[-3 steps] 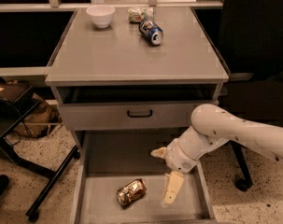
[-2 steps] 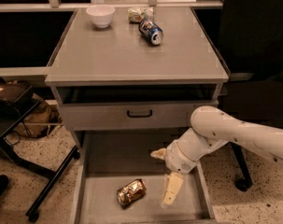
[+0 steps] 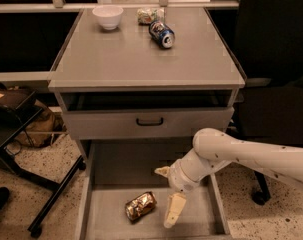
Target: Pick orange can from middle drawer and place on counter
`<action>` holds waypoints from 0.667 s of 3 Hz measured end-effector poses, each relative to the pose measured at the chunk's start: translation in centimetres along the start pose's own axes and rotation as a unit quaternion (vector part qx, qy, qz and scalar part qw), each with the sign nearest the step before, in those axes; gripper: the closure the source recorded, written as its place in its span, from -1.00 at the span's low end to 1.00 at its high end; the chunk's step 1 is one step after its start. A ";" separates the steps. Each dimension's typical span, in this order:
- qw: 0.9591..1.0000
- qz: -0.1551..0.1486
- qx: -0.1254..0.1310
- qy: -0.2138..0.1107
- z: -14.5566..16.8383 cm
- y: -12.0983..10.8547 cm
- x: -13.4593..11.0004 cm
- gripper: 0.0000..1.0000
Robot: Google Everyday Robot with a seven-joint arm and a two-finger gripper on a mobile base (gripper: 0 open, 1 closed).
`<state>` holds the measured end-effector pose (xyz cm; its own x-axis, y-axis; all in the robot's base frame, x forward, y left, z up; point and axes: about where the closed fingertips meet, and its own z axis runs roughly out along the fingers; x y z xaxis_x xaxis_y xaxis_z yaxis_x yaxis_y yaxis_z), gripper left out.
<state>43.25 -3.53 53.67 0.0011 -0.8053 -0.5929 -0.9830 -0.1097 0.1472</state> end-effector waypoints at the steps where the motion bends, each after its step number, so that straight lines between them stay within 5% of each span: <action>1: 0.999 -0.020 0.028 0.005 3.0 -2.0 0.3 -1.00; 2: 0.999 -0.020 0.028 0.005 3.0 -2.0 0.3 -1.00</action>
Offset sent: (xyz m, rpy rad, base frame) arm 0.0090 0.0150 -0.0246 -0.0040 -0.0507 0.0069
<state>44.62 -1.76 50.84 0.0416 -0.8068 -0.5893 -0.9908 -0.1095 0.0799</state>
